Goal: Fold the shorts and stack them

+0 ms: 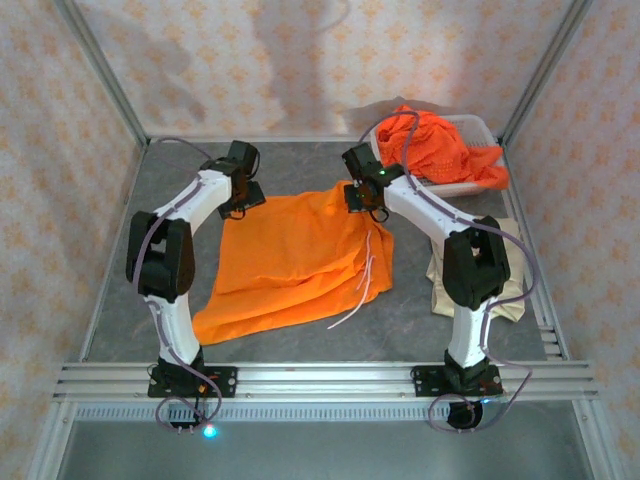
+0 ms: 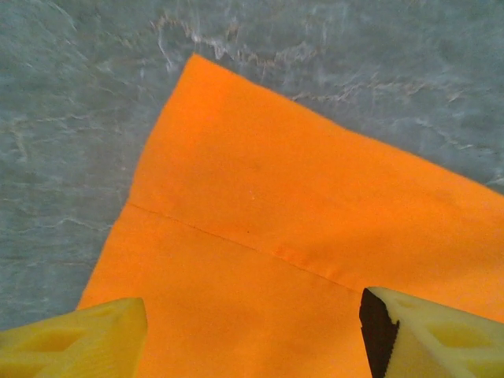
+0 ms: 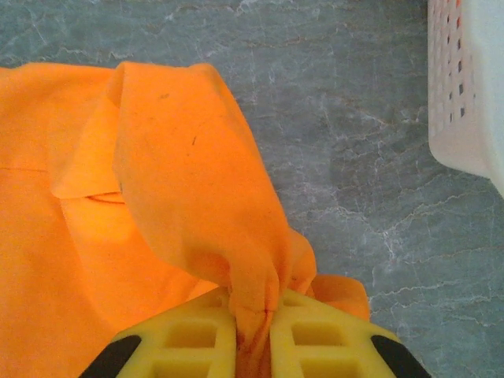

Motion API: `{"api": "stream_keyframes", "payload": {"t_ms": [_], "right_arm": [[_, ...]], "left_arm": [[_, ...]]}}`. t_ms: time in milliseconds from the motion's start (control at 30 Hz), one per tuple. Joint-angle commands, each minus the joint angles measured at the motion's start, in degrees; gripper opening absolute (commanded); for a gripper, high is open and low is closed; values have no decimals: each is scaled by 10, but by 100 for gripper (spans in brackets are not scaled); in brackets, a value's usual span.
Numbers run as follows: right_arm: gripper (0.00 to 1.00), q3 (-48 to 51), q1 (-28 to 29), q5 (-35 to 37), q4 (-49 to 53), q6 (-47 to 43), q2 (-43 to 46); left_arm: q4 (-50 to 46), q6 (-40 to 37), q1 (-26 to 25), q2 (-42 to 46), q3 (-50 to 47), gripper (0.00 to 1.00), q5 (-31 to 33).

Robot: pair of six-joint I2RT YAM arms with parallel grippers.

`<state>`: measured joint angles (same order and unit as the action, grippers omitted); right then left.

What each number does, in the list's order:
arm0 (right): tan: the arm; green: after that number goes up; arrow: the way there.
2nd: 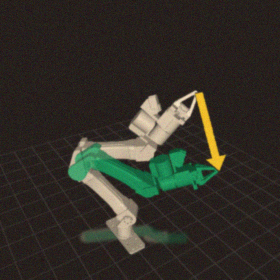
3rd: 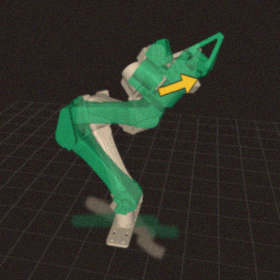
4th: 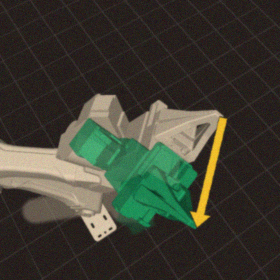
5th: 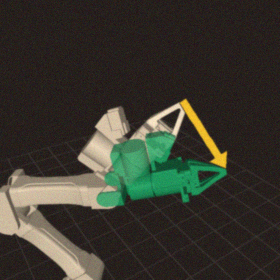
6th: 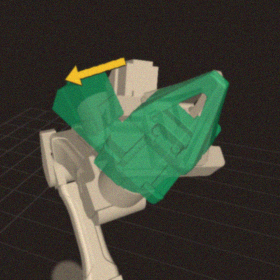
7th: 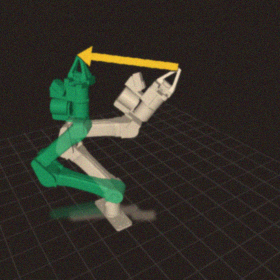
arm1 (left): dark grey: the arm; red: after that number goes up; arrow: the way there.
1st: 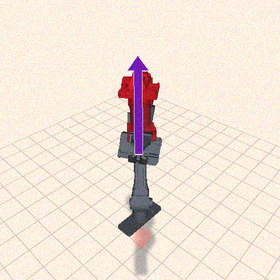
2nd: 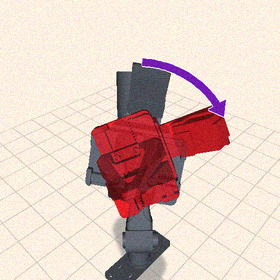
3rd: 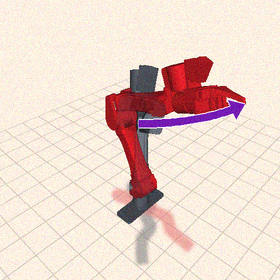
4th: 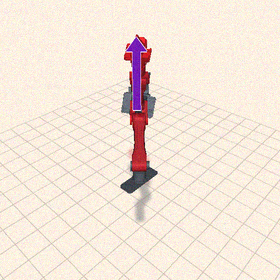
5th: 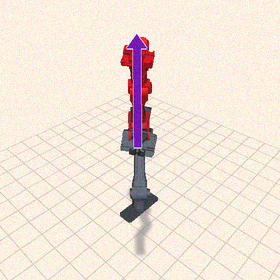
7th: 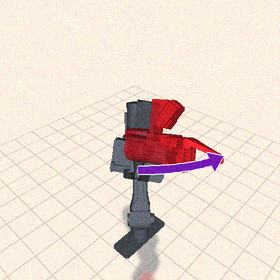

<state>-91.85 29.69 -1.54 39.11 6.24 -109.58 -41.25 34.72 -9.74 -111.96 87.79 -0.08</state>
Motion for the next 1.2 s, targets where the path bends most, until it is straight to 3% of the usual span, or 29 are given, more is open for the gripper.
{"api": "stream_keyframes", "payload": {"t_ms": [0, 167, 333, 467, 600, 767, 933, 1033, 1167], "right_arm": [[13, 12, -1, 4, 8, 3, 10], [14, 14, -1, 8, 5, -3, 8], [15, 6, -1, 15, 10, -12, -4], [15, 0, -1, 20, 10, -15, -15], [17, -23, -3, 22, 15, -20, -41], [18, -70, -8, 38, 31, -21, -86], [20, -136, -15, 54, 53, -18, -131], [26, -175, -17, 67, 66, -14, -149], [48, -237, -18, 72, 97, -13, -159]], "left_arm": [[10, 23, 5, -34, 10, 72, -26], [22, 27, 10, -81, 24, 66, -34], [15, 33, 35, -133, 65, 41, -57], [5, 38, 55, -170, 107, 31, -60], [-19, 36, 72, -206, 183, 28, -52], [-64, 39, 86, -270, 320, 15, -42], [-83, 37, 96, -322, 454, 14, -25], [-82, 19, 96, -328, 508, 19, -15], [-66, -12, 96, -263, 506, 43, -11]]}}
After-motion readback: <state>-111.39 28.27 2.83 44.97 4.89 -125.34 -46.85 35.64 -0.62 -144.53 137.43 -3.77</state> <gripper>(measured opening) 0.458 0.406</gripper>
